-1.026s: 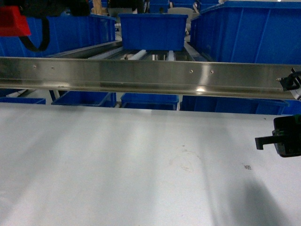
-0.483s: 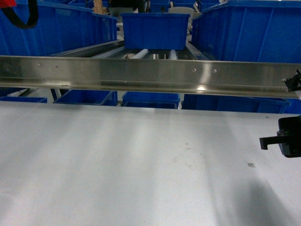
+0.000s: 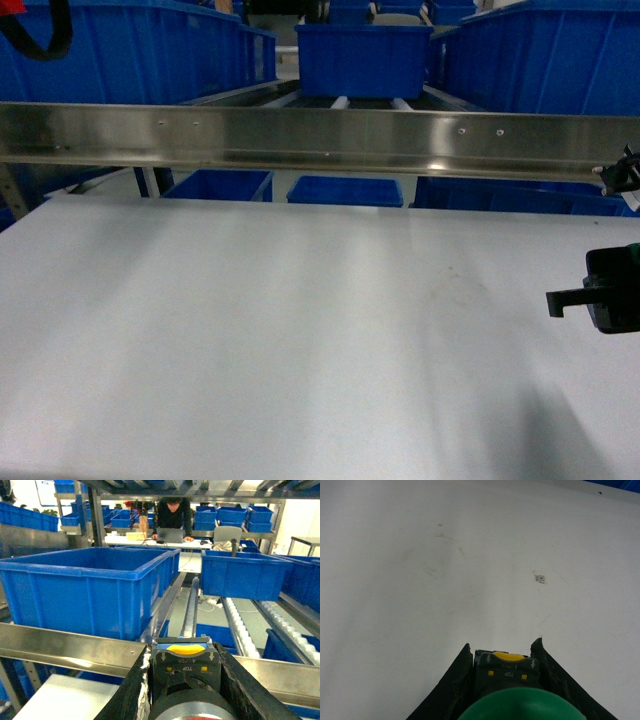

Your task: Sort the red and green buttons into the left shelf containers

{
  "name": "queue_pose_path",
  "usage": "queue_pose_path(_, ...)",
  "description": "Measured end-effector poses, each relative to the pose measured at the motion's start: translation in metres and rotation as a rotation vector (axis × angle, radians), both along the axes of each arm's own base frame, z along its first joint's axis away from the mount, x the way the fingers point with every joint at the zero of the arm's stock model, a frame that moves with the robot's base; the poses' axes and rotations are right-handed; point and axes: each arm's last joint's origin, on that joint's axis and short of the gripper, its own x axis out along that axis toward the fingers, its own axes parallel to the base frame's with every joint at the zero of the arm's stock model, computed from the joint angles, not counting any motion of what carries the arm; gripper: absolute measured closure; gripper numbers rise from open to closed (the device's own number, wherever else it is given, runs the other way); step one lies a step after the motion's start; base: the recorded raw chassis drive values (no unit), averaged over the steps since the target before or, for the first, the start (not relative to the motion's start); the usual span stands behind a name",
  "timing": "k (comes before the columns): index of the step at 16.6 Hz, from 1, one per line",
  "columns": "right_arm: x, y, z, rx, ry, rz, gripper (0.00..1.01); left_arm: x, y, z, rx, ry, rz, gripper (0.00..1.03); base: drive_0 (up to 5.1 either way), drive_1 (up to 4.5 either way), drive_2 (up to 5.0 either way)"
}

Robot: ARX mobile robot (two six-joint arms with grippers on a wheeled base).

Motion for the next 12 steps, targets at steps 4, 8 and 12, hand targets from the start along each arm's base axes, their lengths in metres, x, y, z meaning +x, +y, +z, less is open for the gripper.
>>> queue_pose_path(4, 0.0004, 0.0002, 0.0011, 0.001, -0.007, 0.000, 0.72, -0.0005, -0.0005, 0.0007, -0.002, -0.006, -0.001, 0.75, 0.0, 0.00, 0.0)
queue_pose_path(8, 0.0003, 0.0005, 0.0003, 0.000, 0.002, 0.002, 0.72, 0.0000, 0.0010, -0.0006, 0.000, 0.001, 0.004, 0.75, 0.0, 0.00, 0.0)
queue_pose_path(12, 0.0005, 0.0002, 0.0007, 0.000, -0.003, 0.000, 0.72, 0.0000, 0.0010, -0.0003, 0.000, -0.001, 0.004, 0.75, 0.0, 0.00, 0.0)
